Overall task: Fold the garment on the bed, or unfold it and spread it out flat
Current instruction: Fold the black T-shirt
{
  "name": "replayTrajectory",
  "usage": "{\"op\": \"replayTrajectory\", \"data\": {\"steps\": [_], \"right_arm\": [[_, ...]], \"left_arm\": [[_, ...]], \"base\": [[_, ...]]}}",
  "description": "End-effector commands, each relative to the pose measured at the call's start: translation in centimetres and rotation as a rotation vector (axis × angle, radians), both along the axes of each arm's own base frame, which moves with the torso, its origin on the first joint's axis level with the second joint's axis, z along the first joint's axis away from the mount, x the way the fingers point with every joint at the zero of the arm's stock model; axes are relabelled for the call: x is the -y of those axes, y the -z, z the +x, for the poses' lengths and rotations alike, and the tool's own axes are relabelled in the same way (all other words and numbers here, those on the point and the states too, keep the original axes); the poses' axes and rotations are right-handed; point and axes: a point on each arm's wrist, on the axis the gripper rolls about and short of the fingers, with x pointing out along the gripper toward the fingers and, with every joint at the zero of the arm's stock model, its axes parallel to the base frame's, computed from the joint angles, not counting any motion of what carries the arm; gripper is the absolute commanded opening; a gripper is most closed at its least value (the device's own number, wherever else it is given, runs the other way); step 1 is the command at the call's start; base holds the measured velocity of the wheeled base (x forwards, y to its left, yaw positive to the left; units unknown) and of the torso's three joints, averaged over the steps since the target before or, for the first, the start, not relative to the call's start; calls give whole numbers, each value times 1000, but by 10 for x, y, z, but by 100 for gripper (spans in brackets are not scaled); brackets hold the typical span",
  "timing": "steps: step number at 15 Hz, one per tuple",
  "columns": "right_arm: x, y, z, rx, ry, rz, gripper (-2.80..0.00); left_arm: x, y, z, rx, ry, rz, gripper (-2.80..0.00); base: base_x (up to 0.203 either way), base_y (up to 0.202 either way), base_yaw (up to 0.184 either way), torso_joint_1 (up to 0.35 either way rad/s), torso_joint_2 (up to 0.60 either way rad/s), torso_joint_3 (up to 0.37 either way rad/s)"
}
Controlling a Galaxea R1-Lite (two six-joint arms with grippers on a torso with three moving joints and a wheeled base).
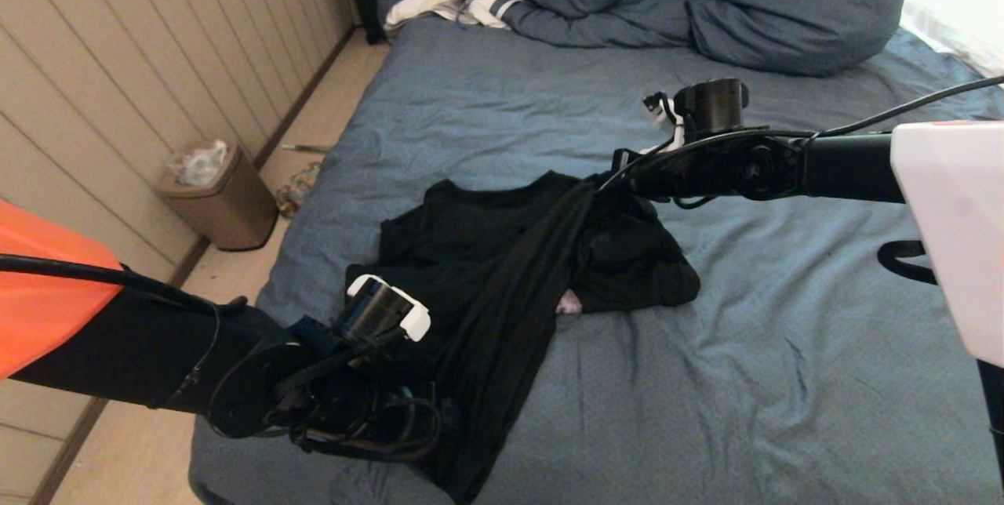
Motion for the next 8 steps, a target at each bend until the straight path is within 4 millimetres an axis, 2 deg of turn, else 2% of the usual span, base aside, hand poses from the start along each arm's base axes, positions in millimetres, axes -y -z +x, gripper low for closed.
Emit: {"op": "replayTrajectory", "data": {"steps": [1,4,5,8], "right_arm": [[0,2,1,-4,-2,2,-280],[0,4,3,-7,0,1,-280],[0,4,3,-7,0,1,-280],[0,4,3,-3,-1,0,-280]], "left_arm": [[2,-2,4,15,-9,-13,0],[1,1,3,5,-8,-6,0],[1,1,3,2,-9,-5,-280],[-1,-5,1,13,-9,-15,-280]], "base": [[0,0,0,0,0,0],[0,0,0,0,0,0],[0,0,0,0,0,0],[0,0,0,0,0,0]]}}
